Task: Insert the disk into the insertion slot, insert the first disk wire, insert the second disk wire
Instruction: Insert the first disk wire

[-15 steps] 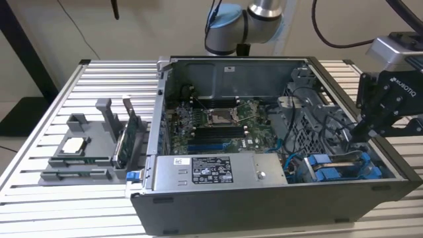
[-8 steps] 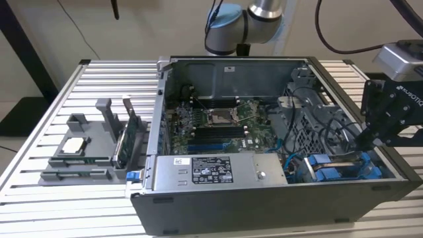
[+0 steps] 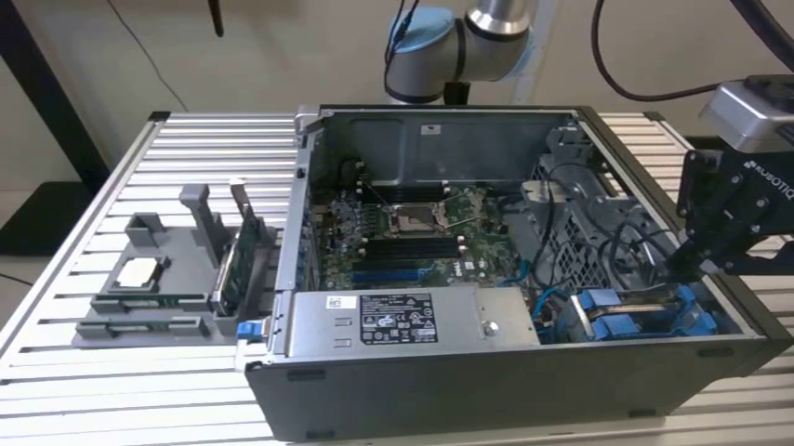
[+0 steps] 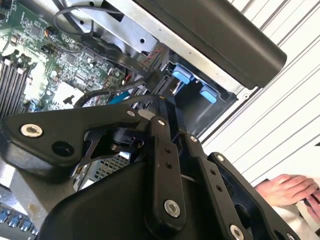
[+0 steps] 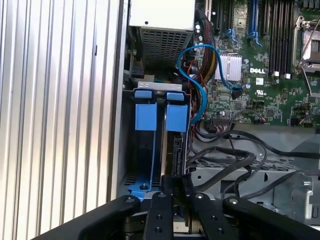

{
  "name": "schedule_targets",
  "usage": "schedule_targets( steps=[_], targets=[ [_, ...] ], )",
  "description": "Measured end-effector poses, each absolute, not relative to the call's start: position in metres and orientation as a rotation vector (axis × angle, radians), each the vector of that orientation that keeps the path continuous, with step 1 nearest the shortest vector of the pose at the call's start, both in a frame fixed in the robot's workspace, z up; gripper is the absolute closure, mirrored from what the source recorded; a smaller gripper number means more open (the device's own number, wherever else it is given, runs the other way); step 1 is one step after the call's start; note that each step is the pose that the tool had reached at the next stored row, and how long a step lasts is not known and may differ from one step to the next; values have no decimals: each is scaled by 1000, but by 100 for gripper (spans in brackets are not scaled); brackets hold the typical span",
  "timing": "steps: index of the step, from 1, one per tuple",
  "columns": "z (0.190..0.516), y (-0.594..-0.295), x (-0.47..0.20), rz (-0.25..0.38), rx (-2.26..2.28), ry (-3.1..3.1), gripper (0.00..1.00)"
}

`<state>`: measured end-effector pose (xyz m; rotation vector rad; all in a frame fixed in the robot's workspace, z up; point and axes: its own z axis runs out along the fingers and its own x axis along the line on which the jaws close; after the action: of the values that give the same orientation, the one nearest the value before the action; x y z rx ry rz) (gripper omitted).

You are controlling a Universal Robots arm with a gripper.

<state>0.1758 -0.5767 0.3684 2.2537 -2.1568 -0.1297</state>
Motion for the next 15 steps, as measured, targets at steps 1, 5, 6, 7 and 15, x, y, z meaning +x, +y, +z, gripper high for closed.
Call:
schedule_targets(
  steps=[1, 5, 6, 7, 15],
  targets=[
    [368, -577, 175, -130, 2254, -2157, 81],
    [368, -577, 174, -131, 2253, -2158, 81],
    [367, -577, 174, -131, 2251, -2161, 81],
    [367, -577, 173, -131, 2248, -2164, 81],
    [364, -577, 172, -131, 2240, -2173, 81]
  ],
)
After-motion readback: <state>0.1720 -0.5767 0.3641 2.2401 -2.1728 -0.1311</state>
